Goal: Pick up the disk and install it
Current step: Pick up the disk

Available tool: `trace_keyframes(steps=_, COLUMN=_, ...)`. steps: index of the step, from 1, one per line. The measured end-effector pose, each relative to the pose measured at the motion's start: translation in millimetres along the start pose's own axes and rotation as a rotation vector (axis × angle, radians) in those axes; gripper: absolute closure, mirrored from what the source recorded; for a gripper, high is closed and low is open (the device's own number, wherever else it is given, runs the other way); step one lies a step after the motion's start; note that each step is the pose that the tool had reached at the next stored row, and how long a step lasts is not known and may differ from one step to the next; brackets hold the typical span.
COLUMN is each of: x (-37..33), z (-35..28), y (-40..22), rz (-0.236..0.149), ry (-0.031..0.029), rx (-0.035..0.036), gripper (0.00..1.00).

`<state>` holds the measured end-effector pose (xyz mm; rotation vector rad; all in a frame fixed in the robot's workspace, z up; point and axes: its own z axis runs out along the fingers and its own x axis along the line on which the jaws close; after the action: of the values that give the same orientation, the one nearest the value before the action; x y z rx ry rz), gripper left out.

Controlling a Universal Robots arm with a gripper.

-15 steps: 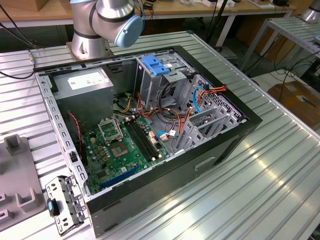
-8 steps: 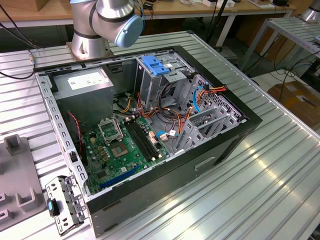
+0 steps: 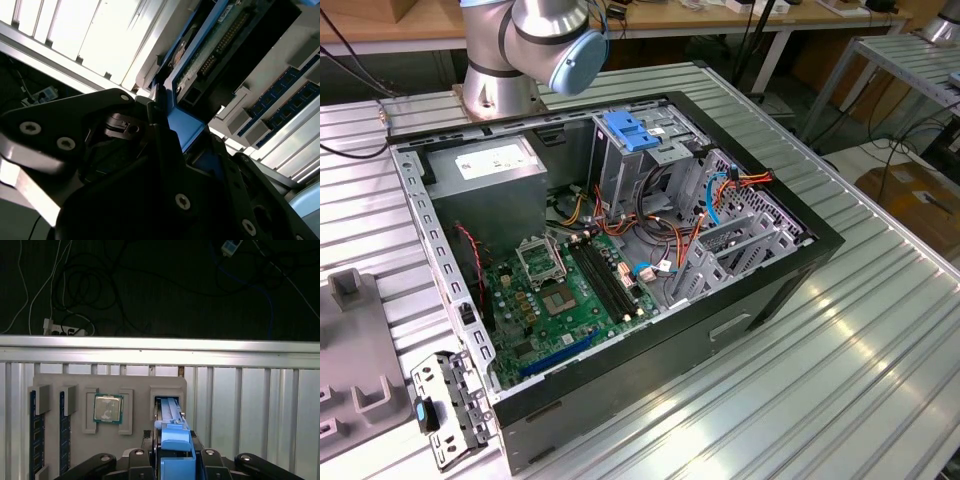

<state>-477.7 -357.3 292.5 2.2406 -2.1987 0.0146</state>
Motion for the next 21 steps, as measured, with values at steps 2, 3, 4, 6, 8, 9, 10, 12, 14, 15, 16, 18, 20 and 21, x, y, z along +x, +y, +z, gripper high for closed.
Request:
trace_keyframes(steps=2, x=0.0, z=0.0, y=0.0, rz=0.0, ry=0.0, rx=0.0, gripper=0.63)
trace_keyframes(steps=3, x=0.0, z=0.1, y=0.0, rz=0.0, ry=0.0, rx=0.0, gripper=0.63)
trace_keyframes(steps=4, x=0.0, z=0.1, y=0.0, rz=0.0, ry=0.0, rx=0.0, gripper=0.63)
trace_keyframes(steps=6, x=0.0, z=0.1, y=0.0, rz=0.0, ry=0.0, rx=0.0, gripper=0.63)
trace_keyframes(steps=8, x=0.0, z=0.1, y=0.0, rz=0.0, ry=0.0, rx=0.0, gripper=0.63)
trace_keyframes(steps=9, x=0.0, z=0.1, y=0.0, rz=0.0, ry=0.0, rx=0.0, gripper=0.63)
trace_keyframes(steps=10, x=0.0, z=0.1, y=0.0, rz=0.0, ry=0.0, rx=0.0001, gripper=0.63)
trace_keyframes(steps=12, x=0.0, z=0.2, y=0.0, rz=0.0, ry=0.0, rx=0.0, gripper=0.63)
trace_keyframes(steps=14, x=0.0, z=0.2, y=0.0, rz=0.0, ry=0.0, rx=0.0, gripper=0.63)
trace_keyframes(steps=15, x=0.0, z=0.2, y=0.0, rz=0.0, ry=0.0, rx=0.0, gripper=0.63)
trace_keyframes(steps=16, x=0.0, z=0.2, y=0.0, rz=0.0, ry=0.0, rx=0.0, gripper=0.63)
trace_keyframes(steps=18, x=0.0, z=0.2, y=0.0, rz=0.0, ry=-0.0001, rx=0.0003, gripper=0.63)
trace_keyframes(steps=20, x=0.0, z=-0.9, y=0.0, rz=0.0, ry=-0.0001, rx=0.0003, gripper=0.63)
trace_keyframes(steps=21, x=0.0, z=-1.7, y=0.0, rz=0.0, ry=0.0, rx=0.0, gripper=0.63)
